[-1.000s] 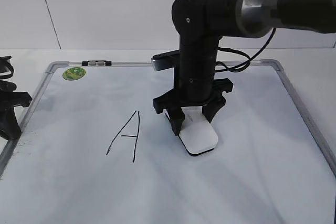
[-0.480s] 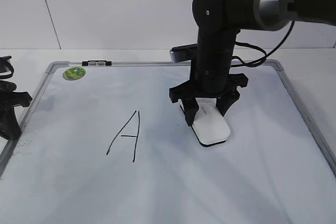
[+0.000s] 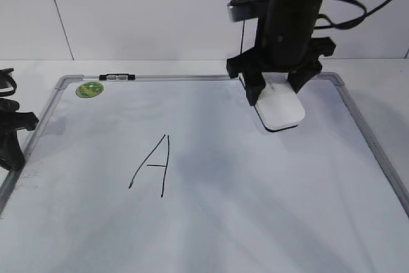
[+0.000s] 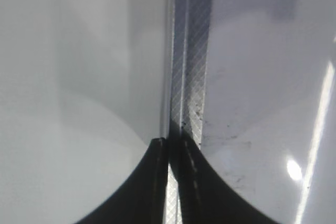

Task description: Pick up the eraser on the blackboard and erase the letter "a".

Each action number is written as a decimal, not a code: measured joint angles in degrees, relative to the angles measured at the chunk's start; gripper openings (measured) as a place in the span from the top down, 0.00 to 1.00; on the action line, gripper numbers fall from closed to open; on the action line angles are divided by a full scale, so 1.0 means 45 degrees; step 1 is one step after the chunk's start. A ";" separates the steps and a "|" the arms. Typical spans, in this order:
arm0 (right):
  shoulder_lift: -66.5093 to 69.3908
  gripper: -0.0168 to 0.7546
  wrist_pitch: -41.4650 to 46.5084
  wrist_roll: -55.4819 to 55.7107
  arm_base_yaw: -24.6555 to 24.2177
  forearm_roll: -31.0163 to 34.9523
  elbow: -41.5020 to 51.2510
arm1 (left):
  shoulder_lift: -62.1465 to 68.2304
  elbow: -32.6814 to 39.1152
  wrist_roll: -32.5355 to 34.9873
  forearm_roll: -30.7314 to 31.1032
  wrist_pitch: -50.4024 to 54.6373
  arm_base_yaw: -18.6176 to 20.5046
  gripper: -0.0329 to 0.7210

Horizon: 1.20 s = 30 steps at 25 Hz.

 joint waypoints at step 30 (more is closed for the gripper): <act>-0.4623 0.26 0.0076 0.1085 -0.2821 -0.1381 0.5143 | 0.0000 0.0000 0.0000 -0.0023 -0.0027 0.0000 0.91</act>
